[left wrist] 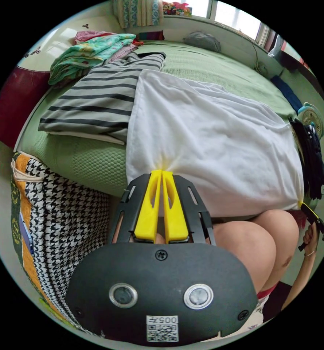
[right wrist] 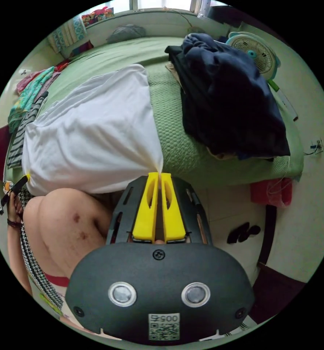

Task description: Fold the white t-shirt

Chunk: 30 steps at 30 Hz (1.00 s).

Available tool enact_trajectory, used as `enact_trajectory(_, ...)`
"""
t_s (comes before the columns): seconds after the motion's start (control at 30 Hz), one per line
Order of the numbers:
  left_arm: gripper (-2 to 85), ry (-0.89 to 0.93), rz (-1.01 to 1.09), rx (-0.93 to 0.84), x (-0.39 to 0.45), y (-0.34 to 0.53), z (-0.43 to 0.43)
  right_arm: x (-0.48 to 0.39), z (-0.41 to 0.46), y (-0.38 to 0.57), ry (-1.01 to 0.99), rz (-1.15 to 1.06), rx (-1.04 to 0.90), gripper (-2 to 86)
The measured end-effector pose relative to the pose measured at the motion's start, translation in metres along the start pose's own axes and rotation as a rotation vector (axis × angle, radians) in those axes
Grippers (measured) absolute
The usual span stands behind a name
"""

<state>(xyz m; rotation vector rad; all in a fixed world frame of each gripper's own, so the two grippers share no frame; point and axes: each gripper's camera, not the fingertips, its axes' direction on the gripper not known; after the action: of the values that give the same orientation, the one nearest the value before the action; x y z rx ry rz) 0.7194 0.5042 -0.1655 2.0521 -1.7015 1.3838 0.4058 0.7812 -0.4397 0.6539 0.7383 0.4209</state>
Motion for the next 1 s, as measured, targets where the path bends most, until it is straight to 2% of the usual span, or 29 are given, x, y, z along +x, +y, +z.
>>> enact_trajectory(0.17, -0.7, -0.040, 0.018, -0.018, 0.000, -0.013, 0.016, -0.007, 0.014, -0.010, 0.017, -0.010, -0.008, 0.9)
enact_trajectory(0.27, -0.6, -0.049, 0.004, 0.002, -0.006, -0.016, 0.011, -0.011, -0.005, -0.006, 0.008, -0.033, 0.093, 6.6)
enact_trajectory(0.33, -0.7, -0.059, -0.044, 0.010, -0.012, -0.021, 0.006, -0.018, -0.019, -0.008, -0.010, -0.074, 0.154, 7.3)
enact_trajectory(0.43, -0.6, -0.040, -0.019, 0.099, -0.004, -0.038, -0.002, -0.041, -0.034, -0.026, -0.004, -0.156, 0.232, 8.8)
enact_trajectory(0.6, -0.4, 0.023, 0.041, 0.134, 0.022, -0.084, 0.009, -0.103, -0.031, -0.077, -0.058, -0.303, 0.301, 10.1)
enact_trajectory(0.8, -0.1, -0.004, 0.168, 0.088, 0.057, -0.134, 0.044, -0.151, 0.011, -0.132, -0.008, -0.416, 0.266, 7.8)
enact_trajectory(1.0, -0.4, -0.010, 0.202, 0.046, 0.071, -0.169, 0.089, -0.170, 0.053, -0.170, 0.019, -0.396, 0.174, 8.3)
